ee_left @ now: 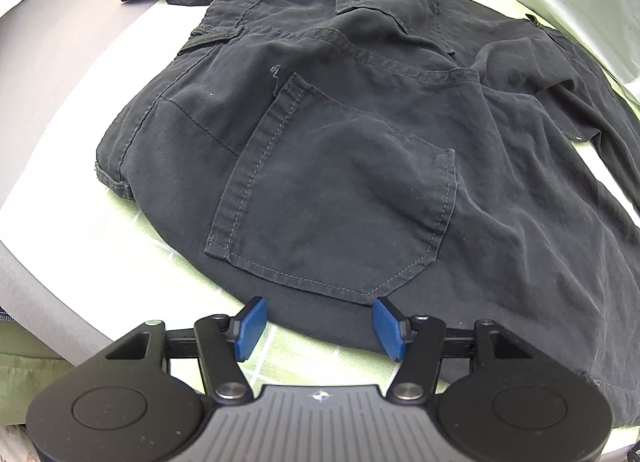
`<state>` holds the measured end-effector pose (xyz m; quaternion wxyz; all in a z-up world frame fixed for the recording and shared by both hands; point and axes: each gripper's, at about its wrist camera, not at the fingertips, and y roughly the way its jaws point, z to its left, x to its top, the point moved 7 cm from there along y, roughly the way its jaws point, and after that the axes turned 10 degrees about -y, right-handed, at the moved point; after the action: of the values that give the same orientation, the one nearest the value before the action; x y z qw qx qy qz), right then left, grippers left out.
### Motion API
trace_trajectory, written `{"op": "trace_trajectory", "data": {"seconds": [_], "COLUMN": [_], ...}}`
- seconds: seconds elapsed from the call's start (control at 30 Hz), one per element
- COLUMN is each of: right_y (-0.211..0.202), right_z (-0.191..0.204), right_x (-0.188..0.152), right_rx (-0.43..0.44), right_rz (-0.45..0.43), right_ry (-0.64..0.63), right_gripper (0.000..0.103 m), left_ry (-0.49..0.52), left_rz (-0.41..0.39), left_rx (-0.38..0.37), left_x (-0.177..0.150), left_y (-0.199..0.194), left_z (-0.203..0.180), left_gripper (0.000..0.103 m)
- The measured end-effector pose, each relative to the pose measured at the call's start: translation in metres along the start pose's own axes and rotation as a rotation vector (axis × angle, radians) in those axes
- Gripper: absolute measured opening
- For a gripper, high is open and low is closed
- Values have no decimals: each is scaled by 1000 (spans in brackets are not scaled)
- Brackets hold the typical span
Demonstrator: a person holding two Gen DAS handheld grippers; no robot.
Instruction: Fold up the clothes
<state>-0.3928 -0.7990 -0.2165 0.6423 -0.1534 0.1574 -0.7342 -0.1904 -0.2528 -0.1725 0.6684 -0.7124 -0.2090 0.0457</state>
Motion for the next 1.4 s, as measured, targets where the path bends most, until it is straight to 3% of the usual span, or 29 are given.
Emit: {"op": "trace_trajectory", "data": {"seconds": [0.07, 0.37, 0.47, 0.87, 1.17, 1.4], "right_y": [-1, 10, 12, 17, 13, -3], "right_z": [3, 6, 8, 19, 31, 28], "right_x": [-5, -35, -48, -50, -32, -13], "right_rx": [-43, -98, -127, -182, -265, -284], "right_rz": [17, 96, 142, 87, 44, -61], "right_ry": [-39, 19, 8, -49, -181, -178], "right_gripper": [76, 76, 71, 72, 70, 70], "left_ry": [-6, -79, -121, -267, -423, -475], "left_rz": [9, -2, -8, -61, -66, -91], "left_rx": [10, 29, 12, -57, -152, -172], "left_x": [0, 11, 14, 46, 65, 77], "left_y": [0, 0, 2, 6, 12, 17], "left_z": [5, 35, 45, 69, 86, 85], "left_gripper": [60, 60, 60, 61, 73, 75]}}
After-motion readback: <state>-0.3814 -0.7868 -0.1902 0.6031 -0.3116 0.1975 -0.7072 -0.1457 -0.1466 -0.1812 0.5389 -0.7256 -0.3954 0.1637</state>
